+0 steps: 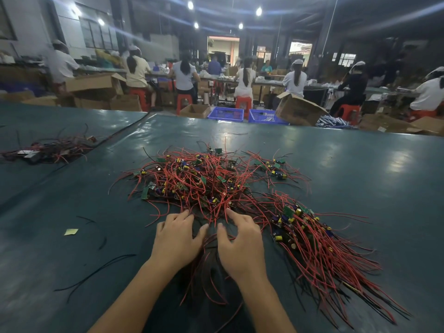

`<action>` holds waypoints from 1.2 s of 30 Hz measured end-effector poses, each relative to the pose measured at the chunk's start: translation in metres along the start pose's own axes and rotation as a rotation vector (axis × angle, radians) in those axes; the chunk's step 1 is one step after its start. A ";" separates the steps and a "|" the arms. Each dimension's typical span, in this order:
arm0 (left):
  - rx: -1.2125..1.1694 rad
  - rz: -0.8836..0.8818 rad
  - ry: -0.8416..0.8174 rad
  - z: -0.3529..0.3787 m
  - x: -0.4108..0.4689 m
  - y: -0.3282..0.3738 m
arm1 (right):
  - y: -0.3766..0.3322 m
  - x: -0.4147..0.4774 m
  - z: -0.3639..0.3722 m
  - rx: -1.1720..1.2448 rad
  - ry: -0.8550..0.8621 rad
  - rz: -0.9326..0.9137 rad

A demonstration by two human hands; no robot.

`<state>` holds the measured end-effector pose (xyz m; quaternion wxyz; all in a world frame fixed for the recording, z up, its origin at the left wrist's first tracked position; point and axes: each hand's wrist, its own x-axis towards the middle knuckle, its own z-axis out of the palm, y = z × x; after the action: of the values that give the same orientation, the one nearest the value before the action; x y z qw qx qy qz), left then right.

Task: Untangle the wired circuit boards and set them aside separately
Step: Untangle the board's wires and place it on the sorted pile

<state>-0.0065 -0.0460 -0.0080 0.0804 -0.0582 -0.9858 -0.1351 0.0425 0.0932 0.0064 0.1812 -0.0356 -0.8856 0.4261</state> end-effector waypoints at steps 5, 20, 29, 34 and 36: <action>-0.429 0.016 0.284 -0.006 -0.001 0.008 | 0.004 0.004 0.001 0.055 -0.040 0.068; -0.814 0.409 0.172 -0.010 -0.014 0.028 | -0.008 0.011 -0.002 0.850 -0.197 0.356; -0.953 0.154 -0.006 -0.013 -0.010 0.024 | -0.007 0.012 -0.012 0.933 0.037 0.235; -1.457 -0.142 -0.033 -0.025 -0.007 0.026 | -0.005 0.011 -0.020 0.895 0.008 0.100; -1.570 -0.181 -0.008 -0.028 -0.006 0.026 | -0.004 0.010 -0.022 0.864 -0.004 0.053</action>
<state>0.0070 -0.0294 0.0238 0.0009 -0.0181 -0.6036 -0.7971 0.0409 0.1087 0.0252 0.1670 0.0216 -0.6251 0.7622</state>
